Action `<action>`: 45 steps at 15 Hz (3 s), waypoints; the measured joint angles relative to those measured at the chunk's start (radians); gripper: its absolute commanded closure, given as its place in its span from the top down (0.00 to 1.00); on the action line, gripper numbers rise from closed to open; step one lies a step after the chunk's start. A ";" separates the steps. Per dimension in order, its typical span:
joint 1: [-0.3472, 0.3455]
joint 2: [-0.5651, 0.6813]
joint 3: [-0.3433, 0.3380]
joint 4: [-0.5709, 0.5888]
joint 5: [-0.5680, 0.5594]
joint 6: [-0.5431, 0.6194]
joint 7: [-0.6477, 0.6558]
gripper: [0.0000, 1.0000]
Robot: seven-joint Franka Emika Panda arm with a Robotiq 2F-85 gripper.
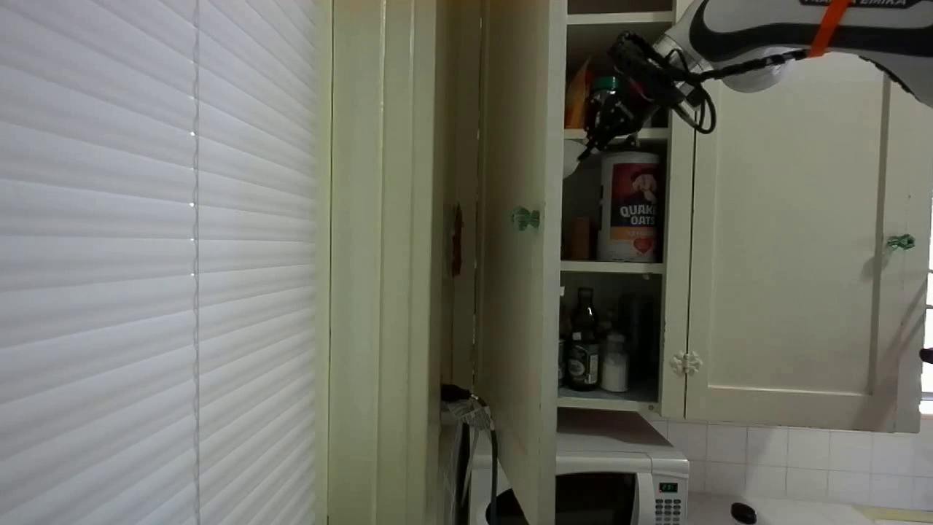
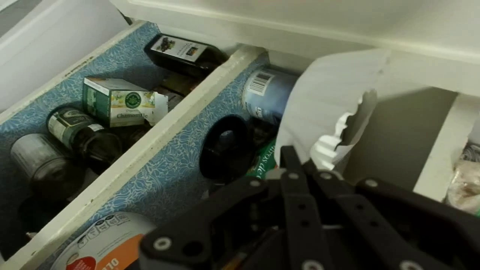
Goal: Remove the cupcake liners from the top cabinet
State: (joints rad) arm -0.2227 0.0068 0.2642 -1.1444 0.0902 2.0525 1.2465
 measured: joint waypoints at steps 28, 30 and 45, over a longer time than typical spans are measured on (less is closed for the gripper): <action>0.095 -0.564 -0.317 -1.086 0.266 0.032 -0.817 0.00; 0.095 -0.553 -0.316 -1.106 0.266 0.036 -0.817 0.00; 0.154 -0.458 -0.289 -1.410 0.277 0.341 -0.861 0.01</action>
State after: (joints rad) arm -0.0685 -0.4510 -0.0253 -2.5539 0.3675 2.3936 0.3853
